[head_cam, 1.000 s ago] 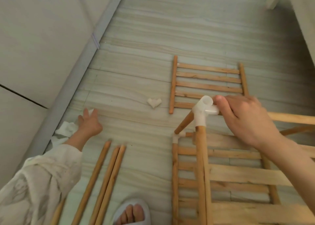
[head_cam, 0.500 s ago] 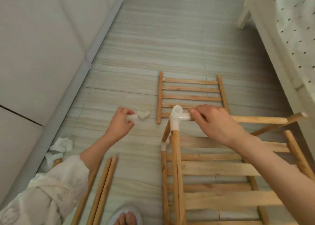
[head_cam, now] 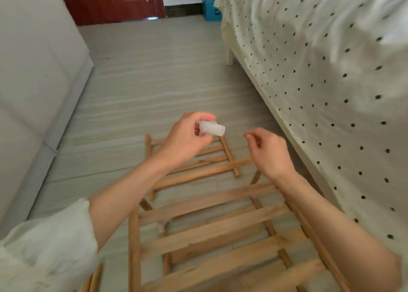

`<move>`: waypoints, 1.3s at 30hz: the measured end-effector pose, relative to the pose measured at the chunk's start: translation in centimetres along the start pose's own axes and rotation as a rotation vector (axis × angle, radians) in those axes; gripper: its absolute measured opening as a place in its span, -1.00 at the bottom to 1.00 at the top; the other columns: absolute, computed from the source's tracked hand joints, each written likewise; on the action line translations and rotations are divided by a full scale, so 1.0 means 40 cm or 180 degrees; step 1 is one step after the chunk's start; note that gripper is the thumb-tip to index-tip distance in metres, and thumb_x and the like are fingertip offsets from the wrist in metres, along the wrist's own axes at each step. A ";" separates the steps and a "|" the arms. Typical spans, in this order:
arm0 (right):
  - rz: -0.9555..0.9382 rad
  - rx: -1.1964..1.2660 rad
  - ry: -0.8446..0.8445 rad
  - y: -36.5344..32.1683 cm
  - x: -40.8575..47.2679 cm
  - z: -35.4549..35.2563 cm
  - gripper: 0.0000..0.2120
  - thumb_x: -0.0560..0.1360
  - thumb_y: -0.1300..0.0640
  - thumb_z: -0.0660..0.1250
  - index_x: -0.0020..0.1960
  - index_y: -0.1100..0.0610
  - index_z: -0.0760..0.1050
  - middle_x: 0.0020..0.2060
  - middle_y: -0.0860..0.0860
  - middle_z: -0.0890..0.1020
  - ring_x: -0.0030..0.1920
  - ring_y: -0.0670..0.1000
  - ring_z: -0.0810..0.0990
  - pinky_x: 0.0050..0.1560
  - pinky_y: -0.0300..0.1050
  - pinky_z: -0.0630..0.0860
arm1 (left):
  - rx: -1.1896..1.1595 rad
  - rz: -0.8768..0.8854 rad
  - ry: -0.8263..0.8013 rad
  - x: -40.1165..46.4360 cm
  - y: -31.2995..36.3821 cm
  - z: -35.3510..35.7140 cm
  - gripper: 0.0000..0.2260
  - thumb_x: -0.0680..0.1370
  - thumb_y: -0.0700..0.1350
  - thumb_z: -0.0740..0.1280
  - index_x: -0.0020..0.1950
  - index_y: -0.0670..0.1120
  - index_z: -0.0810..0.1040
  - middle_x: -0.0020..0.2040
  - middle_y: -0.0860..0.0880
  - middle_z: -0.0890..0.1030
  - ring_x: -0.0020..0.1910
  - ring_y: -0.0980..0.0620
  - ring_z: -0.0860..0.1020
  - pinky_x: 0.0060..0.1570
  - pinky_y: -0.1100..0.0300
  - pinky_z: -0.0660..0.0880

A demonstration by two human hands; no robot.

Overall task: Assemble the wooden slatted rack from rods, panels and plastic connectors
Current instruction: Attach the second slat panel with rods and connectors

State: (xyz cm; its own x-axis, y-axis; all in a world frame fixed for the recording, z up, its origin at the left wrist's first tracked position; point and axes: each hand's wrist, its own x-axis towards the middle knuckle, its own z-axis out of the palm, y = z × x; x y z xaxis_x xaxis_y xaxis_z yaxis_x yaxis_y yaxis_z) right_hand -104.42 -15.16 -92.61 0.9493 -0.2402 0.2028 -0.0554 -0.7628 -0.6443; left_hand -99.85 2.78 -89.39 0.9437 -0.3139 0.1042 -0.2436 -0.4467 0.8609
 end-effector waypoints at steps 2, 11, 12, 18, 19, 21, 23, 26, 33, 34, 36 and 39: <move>0.0470 0.0159 0.0091 0.063 0.016 -0.025 -0.77 0.58 0.17 0.18 0.11 0.17 0.58 -0.03 0.10 0.66 0.01 0.10 0.59 0.04 -0.09 0.46 | -0.0323 -0.0319 -0.0121 0.029 0.021 0.067 -0.66 0.48 -0.43 0.28 0.20 -0.15 0.50 0.07 -0.17 0.57 -0.21 0.12 0.50 -0.19 0.35 0.50; 0.0805 0.2361 -0.0528 0.162 0.054 -0.082 -0.80 0.58 0.04 0.22 0.04 0.03 0.61 -0.07 0.05 0.65 -0.25 -0.08 0.54 -0.31 -0.30 0.43 | -0.0629 -0.0411 -0.0575 0.097 0.048 0.259 -0.70 0.51 -0.36 0.28 0.14 -0.03 0.55 -0.15 0.03 0.63 -0.22 0.22 0.55 -0.25 0.45 0.44; 0.0733 0.2375 -0.0453 0.163 0.059 -0.084 -0.83 0.56 0.06 0.26 0.00 0.04 0.62 -0.12 0.08 0.64 -0.26 -0.08 0.53 -0.32 -0.31 0.43 | -0.0605 -0.0311 -0.0620 0.098 0.051 0.268 -0.69 0.52 -0.35 0.27 0.11 0.02 0.55 -0.27 0.11 0.62 -0.32 0.29 0.52 -0.31 0.48 0.41; 0.0529 0.2385 -0.0527 0.192 0.061 -0.100 -0.83 0.48 0.12 0.37 0.08 0.07 0.56 -0.19 -0.03 0.60 -0.29 -0.13 0.56 -0.20 -0.31 0.51 | -0.0799 -0.0294 -0.0300 0.106 0.064 0.291 -0.70 0.52 -0.26 0.35 0.21 -0.03 0.48 -0.10 0.06 0.60 -0.14 0.19 0.57 -0.05 0.36 0.50; 0.0488 0.2345 -0.0563 0.195 0.058 -0.104 -0.81 0.48 0.13 0.38 0.10 0.04 0.55 -0.20 -0.07 0.60 -0.29 -0.15 0.56 -0.19 -0.31 0.51 | -0.0822 -0.0351 -0.0239 0.109 0.065 0.293 -0.73 0.51 -0.23 0.37 0.18 -0.02 0.48 -0.06 0.03 0.61 -0.09 0.13 0.58 0.01 0.30 0.51; 0.0398 0.2154 -0.0546 0.195 0.053 -0.106 -0.80 0.49 0.16 0.37 0.10 0.00 0.54 -0.21 -0.11 0.59 -0.34 -0.23 0.52 -0.26 -0.37 0.48 | -0.0850 -0.0459 -0.0203 0.111 0.068 0.294 -0.84 0.52 -0.19 0.37 0.08 -0.03 0.54 -0.02 -0.03 0.63 -0.02 0.03 0.61 0.08 0.19 0.53; 0.0376 0.1992 -0.0335 0.195 0.053 -0.101 -0.87 0.52 0.17 0.34 0.05 0.02 0.56 -0.20 -0.04 0.60 -0.32 -0.21 0.50 -0.31 -0.38 0.44 | -0.1071 -0.0507 -0.0309 0.105 0.080 0.293 -0.93 0.55 -0.14 0.34 0.01 -0.05 0.59 0.00 -0.09 0.65 -0.03 -0.04 0.64 0.09 0.13 0.54; 0.0798 0.2351 -0.0110 0.200 0.053 -0.094 -0.93 0.54 0.17 0.30 -0.07 0.12 0.56 -0.27 -0.01 0.59 -0.33 -0.18 0.52 -0.31 -0.30 0.45 | -0.1288 -0.0428 -0.0548 0.095 0.095 0.294 -0.82 0.61 -0.07 0.21 0.02 -0.09 0.59 -0.06 -0.16 0.66 -0.12 0.00 0.66 -0.01 0.20 0.57; 0.1403 0.3217 -0.0567 0.201 0.043 -0.093 -0.80 0.55 0.17 0.28 0.15 0.19 0.47 -0.33 0.10 0.65 -0.35 0.00 0.53 -0.38 -0.21 0.37 | -0.0445 0.0417 -0.0948 0.099 0.095 0.271 -0.79 0.56 -0.17 0.31 0.10 0.13 0.53 -0.03 0.06 0.60 -0.17 0.19 0.55 -0.17 0.32 0.50; 0.1403 0.3205 -0.0592 0.200 0.044 -0.094 -0.80 0.56 0.17 0.27 0.16 0.20 0.47 -0.33 0.10 0.65 -0.35 0.01 0.51 -0.36 -0.19 0.37 | -0.0410 0.0431 -0.0978 0.100 0.094 0.271 -0.77 0.55 -0.18 0.32 0.09 0.13 0.53 -0.04 0.07 0.61 -0.18 0.20 0.56 -0.16 0.31 0.50; 0.1387 0.3139 -0.0678 0.198 0.044 -0.095 -0.81 0.57 0.17 0.24 0.13 0.22 0.50 -0.36 0.09 0.65 -0.37 -0.01 0.49 -0.35 -0.20 0.37 | -0.0379 0.0430 -0.0909 0.106 0.090 0.273 -0.74 0.53 -0.23 0.35 0.07 0.14 0.54 -0.06 0.09 0.61 -0.18 0.20 0.58 -0.14 0.31 0.48; 0.1297 0.3138 -0.0740 0.195 0.043 -0.096 -0.79 0.60 0.14 0.19 0.06 0.21 0.56 -0.36 0.05 0.63 -0.42 -0.08 0.47 -0.34 -0.24 0.39 | -0.0442 0.0384 -0.0770 0.115 0.088 0.281 -0.74 0.50 -0.26 0.38 0.03 0.10 0.57 -0.08 0.06 0.63 -0.15 0.17 0.61 -0.07 0.27 0.51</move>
State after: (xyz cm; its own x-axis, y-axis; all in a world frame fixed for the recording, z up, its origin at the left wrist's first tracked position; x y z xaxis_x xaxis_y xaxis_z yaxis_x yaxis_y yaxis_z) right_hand -104.43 -23.84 -94.46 0.9569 -0.1674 -0.2374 -0.2050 0.1897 -0.9602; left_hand -98.89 -9.65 -91.49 0.8251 -0.5556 0.1025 -0.3021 -0.2806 0.9110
